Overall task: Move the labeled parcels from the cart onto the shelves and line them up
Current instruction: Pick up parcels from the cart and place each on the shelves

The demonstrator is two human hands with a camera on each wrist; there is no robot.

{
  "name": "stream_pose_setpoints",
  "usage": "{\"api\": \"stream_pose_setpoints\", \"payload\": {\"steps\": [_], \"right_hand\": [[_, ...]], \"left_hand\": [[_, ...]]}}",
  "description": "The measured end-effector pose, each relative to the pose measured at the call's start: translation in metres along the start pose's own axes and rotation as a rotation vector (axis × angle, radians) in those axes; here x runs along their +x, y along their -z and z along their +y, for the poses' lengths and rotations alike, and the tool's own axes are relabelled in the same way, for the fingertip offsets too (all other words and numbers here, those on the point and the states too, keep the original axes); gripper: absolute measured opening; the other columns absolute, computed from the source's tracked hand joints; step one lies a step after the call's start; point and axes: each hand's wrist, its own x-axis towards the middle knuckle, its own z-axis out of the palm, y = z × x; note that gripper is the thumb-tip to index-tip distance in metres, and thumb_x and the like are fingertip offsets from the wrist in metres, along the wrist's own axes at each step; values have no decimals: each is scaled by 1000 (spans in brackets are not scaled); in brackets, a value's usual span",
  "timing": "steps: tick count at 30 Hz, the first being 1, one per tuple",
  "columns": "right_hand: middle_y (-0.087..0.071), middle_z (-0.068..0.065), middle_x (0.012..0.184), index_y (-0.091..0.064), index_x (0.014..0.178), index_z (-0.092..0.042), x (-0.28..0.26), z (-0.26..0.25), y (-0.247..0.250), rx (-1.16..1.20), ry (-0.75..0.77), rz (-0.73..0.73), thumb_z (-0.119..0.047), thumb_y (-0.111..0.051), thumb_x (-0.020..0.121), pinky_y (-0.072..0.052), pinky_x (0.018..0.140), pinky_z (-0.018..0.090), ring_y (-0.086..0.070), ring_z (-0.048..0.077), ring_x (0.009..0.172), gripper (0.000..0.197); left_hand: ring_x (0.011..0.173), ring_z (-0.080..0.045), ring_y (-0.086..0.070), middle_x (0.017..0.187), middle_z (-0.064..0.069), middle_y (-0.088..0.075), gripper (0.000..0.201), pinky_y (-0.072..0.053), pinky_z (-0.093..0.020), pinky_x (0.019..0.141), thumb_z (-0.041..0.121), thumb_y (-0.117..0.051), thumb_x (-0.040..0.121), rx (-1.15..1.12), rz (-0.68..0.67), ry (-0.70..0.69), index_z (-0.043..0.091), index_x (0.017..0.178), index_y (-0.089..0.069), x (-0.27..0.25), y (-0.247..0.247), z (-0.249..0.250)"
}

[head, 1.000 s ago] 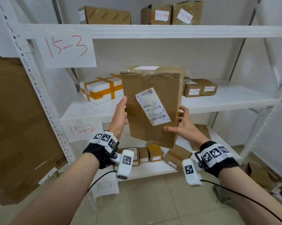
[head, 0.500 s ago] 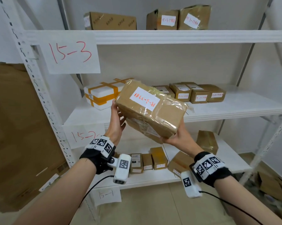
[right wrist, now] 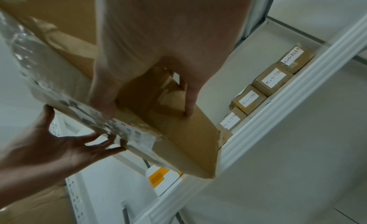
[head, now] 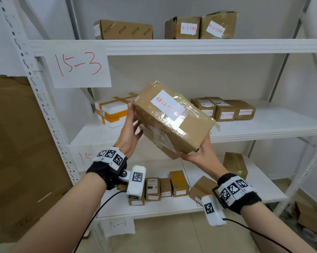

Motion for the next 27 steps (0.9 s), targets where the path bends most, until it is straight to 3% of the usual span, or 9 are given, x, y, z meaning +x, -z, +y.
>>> {"api": "stream_pose_setpoints", "payload": {"steps": [5, 7, 10, 12, 14, 19, 23, 25, 27], "right_hand": [[-44, -10, 135, -24, 145, -25, 0, -8, 4, 20, -7, -37, -48, -88, 55, -43, 89, 1, -46, -6, 125, 113], [-47, -10, 133, -27, 143, -25, 2, -10, 5, 53, 12, -5, -49, -85, 55, -45, 90, 3, -49, -11, 120, 109], [-50, -6, 131, -32, 139, -27, 4, -12, 6, 80, 38, 56, -45, -85, 57, -51, 99, 19, -52, -4, 119, 99], [-51, -6, 130, -33, 131, -35, 6, -13, 6, 82, 61, 106, -42, -85, 57, -52, 101, 27, -53, 3, 120, 90], [-51, -5, 131, -33, 130, -37, 11, -12, 9, 87, 90, 158, -35, -88, 60, -51, 104, 28, -53, 8, 123, 89], [-52, -6, 132, -33, 137, -24, 26, -8, 15, 52, 129, 261, -13, -91, 69, -50, 99, 21, -54, 4, 122, 90], [-50, -1, 135, -34, 139, -24, 31, -8, 11, -28, 135, 355, -31, -93, 63, -51, 103, 39, -53, 11, 124, 97], [-48, 0, 138, -36, 141, -21, 29, -5, 6, -115, 170, 442, -39, -93, 59, -47, 104, 47, -51, 19, 126, 101], [-43, 2, 142, -35, 143, -19, 23, -7, -4, -222, 219, 538, -37, -93, 59, -43, 109, 45, -45, 23, 131, 104]], "left_hand": [[123, -9, -52, 124, 7, -63, 71, -44, -31, 104, 70, -38, 90, -51, -36, -105, 21, 140, -53, 6, -14, 16], [123, -7, -51, 128, 10, -62, 70, -44, -31, 104, 70, -36, 91, -37, -51, -111, 24, 141, -53, 9, -20, 21], [135, -9, -46, 143, 11, -53, 69, -48, -33, 100, 74, -43, 87, -36, -109, -65, 33, 143, -48, 10, -32, 23], [126, -14, -56, 139, 11, -57, 62, -53, -37, 95, 68, -47, 89, -59, -148, -25, 35, 141, -50, 8, -41, 21], [115, -19, -65, 139, 6, -56, 58, -57, -40, 88, 61, -49, 93, -94, -166, 13, 31, 142, -48, 6, -52, 17], [118, -27, -63, 140, -2, -56, 70, -53, -55, 93, 67, -57, 84, -95, -164, 48, 29, 142, -45, 2, -80, 14], [110, -15, -67, 129, 5, -63, 73, -58, -49, 87, 60, -64, 84, -10, -120, 22, 26, 143, -37, -10, -101, 24], [105, -10, -67, 124, 6, -64, 83, -59, -41, 84, 54, -76, 76, 66, -49, -7, 26, 141, -33, -16, -109, 25], [105, -8, -66, 122, 8, -64, 99, -59, -36, 85, 53, -87, 60, 114, 12, -63, 26, 137, -32, -22, -114, 25]]}}
